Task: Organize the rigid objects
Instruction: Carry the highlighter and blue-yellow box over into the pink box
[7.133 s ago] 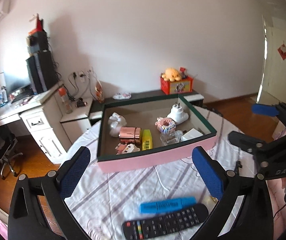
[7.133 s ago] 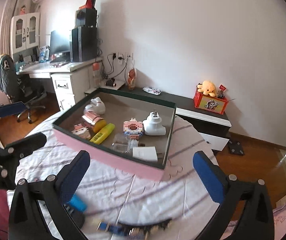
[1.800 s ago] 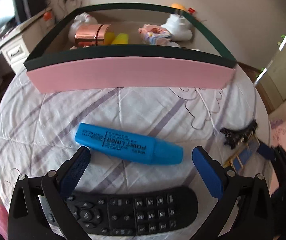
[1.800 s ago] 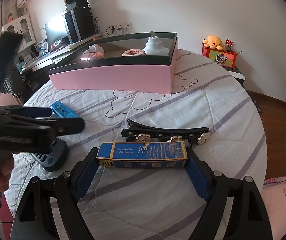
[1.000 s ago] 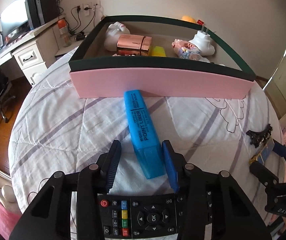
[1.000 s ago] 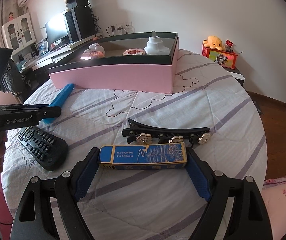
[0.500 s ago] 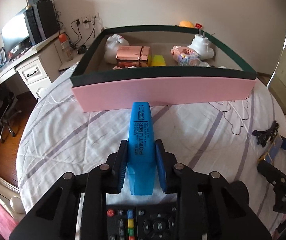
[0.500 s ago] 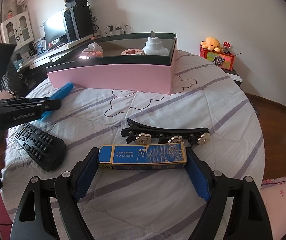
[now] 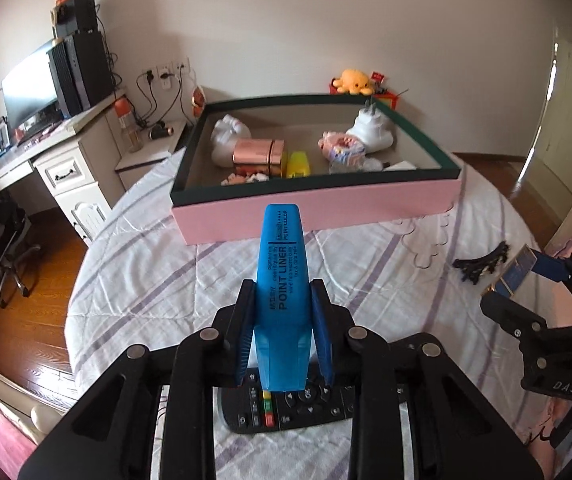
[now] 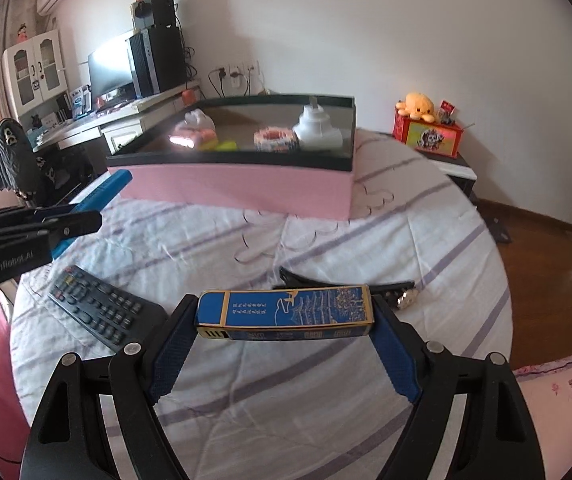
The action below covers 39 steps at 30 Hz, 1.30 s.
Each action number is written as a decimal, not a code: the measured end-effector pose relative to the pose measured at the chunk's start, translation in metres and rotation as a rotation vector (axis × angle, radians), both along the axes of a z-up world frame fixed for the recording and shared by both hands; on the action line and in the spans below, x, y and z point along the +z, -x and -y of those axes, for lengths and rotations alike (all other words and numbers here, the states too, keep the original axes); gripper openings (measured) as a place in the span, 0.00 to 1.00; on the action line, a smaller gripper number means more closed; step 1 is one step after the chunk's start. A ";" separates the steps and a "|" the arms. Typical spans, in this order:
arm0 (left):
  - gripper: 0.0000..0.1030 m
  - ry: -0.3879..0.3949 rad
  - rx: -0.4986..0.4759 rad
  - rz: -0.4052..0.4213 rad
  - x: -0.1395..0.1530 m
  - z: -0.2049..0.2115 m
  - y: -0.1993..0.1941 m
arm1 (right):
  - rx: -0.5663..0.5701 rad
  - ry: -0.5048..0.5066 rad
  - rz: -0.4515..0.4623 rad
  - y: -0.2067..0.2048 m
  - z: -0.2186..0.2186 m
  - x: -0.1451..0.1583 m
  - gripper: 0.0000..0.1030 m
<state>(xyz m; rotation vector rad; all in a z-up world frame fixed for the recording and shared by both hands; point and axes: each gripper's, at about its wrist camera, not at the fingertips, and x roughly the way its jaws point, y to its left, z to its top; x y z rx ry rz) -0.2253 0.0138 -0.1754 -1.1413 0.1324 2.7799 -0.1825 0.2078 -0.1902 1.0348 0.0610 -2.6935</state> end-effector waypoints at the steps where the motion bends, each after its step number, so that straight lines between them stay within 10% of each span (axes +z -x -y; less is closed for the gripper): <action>1: 0.26 0.001 -0.001 -0.010 0.004 0.001 -0.003 | 0.002 0.003 -0.007 -0.001 0.001 0.004 0.82; 22: 0.26 0.012 0.069 -0.382 0.123 0.026 -0.074 | 0.075 -0.008 -0.288 -0.032 0.032 0.125 0.82; 39: 0.26 0.083 0.129 -0.357 0.114 0.033 -0.005 | 0.120 -0.034 -0.258 0.029 0.045 0.119 0.82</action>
